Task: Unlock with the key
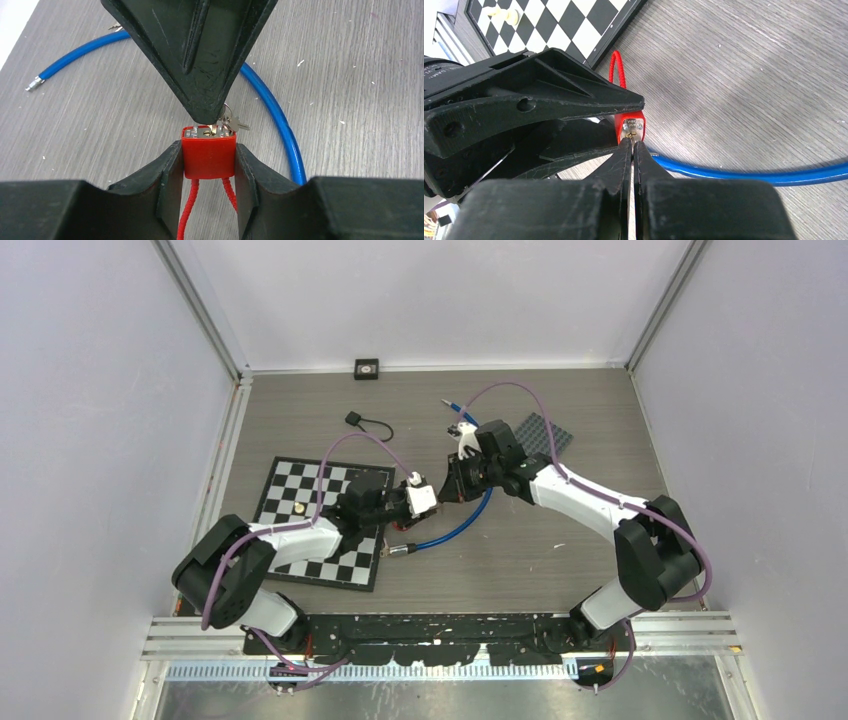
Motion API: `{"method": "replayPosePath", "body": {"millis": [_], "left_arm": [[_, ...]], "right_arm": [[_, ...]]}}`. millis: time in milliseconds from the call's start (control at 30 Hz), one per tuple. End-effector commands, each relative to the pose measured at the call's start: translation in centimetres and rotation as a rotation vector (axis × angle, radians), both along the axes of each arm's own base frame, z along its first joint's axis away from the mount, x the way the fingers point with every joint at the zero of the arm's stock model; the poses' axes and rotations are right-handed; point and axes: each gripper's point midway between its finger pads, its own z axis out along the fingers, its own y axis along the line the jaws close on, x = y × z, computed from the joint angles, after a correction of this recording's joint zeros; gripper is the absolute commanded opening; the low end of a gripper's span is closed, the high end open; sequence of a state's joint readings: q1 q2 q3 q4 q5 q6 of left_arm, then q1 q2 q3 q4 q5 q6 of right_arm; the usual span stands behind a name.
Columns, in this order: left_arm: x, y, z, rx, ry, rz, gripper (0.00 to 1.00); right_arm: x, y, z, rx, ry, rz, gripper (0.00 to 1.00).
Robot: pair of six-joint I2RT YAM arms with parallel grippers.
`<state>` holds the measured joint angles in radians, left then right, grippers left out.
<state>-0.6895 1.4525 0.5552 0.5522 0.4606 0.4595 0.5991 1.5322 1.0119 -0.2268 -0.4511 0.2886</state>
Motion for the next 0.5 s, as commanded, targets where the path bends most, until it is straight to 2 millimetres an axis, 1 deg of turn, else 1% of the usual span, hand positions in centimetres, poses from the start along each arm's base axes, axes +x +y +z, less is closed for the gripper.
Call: {"method": "replayPosePath", "body": {"millis": [0, 133, 200, 333, 400, 467], "left_arm": [[0.3, -2.7, 8.4, -0.182, -0.170, -0.095, 0.00], [-0.6, -2.7, 8.2, -0.146, -0.199, -0.156, 0.00], [-0.6, -2.5, 8.2, -0.133, -0.218, -0.157, 0.00], [1.4, -1.6, 8.5, -0.110, -0.251, -0.032, 0.00], [1.9, -1.3, 8.6, -0.095, -0.278, 0.002, 0.00], [2.0, -1.3, 8.5, -0.067, -0.332, 0.020, 0.00]], "right_arm": [[-1.4, 2.6, 1.2, 0.067, -0.038, 0.107, 0.01], [-1.1, 2.8, 0.1, 0.039, 0.008, 0.091, 0.03], [-1.0, 2.9, -0.1, 0.038, 0.028, 0.080, 0.04], [-0.7, 3.5, -0.2, 0.056, 0.079, 0.050, 0.04], [-0.5, 3.9, -0.2, 0.067, 0.106, 0.034, 0.03], [-0.3, 4.1, -0.1, 0.079, 0.136, 0.007, 0.01]]}}
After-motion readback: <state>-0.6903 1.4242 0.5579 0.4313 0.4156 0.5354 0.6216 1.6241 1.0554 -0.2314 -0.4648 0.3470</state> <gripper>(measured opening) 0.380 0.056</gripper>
